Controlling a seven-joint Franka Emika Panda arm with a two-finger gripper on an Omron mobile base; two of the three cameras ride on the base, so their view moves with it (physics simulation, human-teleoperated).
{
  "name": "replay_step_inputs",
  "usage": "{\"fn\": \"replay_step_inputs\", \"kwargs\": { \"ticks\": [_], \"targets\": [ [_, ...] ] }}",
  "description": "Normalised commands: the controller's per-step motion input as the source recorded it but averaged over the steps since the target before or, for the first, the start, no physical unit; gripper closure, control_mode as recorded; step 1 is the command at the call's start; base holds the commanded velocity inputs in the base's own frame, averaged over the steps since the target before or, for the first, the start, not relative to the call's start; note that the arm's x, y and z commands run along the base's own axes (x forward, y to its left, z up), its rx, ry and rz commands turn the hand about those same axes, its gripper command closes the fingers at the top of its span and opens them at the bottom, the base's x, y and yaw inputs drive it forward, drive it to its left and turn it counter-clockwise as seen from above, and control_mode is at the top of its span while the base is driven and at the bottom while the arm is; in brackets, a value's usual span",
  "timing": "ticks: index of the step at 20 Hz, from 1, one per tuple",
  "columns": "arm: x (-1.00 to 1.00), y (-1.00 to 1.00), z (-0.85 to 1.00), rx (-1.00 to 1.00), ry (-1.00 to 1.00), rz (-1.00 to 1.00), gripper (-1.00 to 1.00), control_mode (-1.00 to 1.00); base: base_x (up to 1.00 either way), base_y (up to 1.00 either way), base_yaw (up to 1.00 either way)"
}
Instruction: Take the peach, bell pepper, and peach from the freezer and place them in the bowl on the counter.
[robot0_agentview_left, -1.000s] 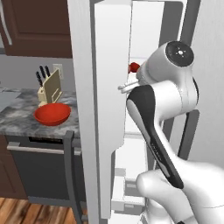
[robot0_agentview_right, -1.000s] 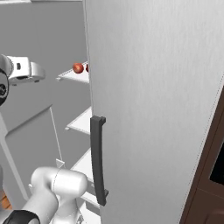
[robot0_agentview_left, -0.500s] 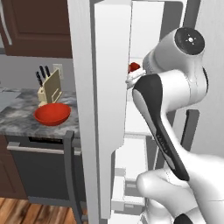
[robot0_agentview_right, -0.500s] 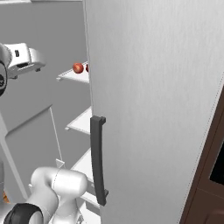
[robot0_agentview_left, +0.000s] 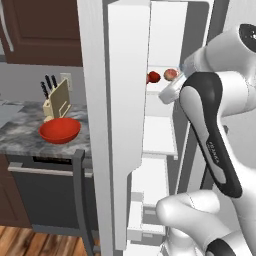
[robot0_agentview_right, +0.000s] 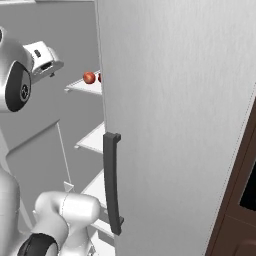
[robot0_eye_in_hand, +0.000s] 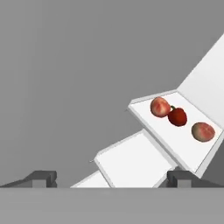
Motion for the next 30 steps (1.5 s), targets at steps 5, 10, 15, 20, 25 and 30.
{"fn": "replay_step_inputs", "kwargs": {
  "ticks": [5, 10, 15, 20, 25, 30],
  "targets": [
    [0.00, -0.19, 0.00, -0.19, 0.02, 0.20, -1.00, -1.00, 0.00, 0.00, 0.00],
    [0.09, -0.05, 0.02, -0.21, 0.06, 0.01, -1.00, -1.00, 0.00, 0.00, 0.00],
    [0.30, -0.09, -0.08, -0.11, 0.01, 0.05, -1.00, -1.00, 0.00, 0.00, 0.00],
    [0.55, 0.00, -0.17, -0.05, 0.06, 0.09, -1.00, -1.00, 0.00, 0.00, 0.00],
    [0.41, -0.14, -0.06, -0.05, 0.07, 0.05, -1.00, -1.00, 0.00, 0.00, 0.00],
    [0.45, 0.00, -0.02, -0.10, 0.07, 0.00, -1.00, -1.00, 0.00, 0.00, 0.00]
  ]
}}
